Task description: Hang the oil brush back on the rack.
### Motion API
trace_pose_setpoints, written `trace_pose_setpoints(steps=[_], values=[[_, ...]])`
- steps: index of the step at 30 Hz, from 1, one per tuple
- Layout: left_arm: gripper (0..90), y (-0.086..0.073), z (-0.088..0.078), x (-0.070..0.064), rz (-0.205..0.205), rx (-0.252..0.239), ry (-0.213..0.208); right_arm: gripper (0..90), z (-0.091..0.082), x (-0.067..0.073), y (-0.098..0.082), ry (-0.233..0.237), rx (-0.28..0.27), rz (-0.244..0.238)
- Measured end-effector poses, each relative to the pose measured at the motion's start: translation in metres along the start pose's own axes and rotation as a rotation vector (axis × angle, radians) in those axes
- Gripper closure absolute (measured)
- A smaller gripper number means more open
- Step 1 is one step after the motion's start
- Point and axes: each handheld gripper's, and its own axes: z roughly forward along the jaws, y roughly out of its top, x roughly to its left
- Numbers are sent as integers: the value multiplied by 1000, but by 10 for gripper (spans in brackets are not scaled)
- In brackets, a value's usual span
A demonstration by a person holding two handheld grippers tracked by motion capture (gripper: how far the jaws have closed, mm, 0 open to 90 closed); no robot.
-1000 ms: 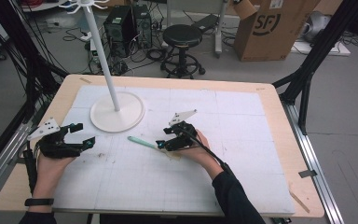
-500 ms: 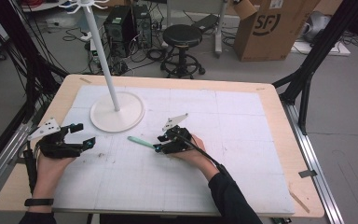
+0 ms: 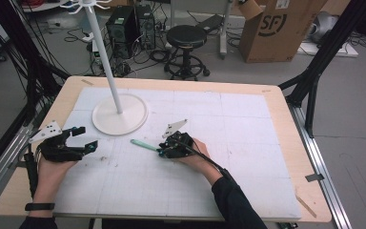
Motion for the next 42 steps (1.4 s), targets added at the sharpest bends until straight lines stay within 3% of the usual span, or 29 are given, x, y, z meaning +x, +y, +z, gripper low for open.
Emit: trace_pose_setpoints(steps=[16, 20, 34, 42], values=[[156, 0, 0, -1, 0, 3, -2, 822, -1, 1, -1, 6, -5, 49], [156, 0, -1, 0, -1, 2, -1, 824, -4, 0, 1, 11, -31, 59], [156, -1, 0, -1, -7, 2, -8, 825, -58, -18, 23, 11, -216, 129], [156, -1, 0, 0, -6, 0, -11, 825, -95, -29, 50, -6, -273, 114]])
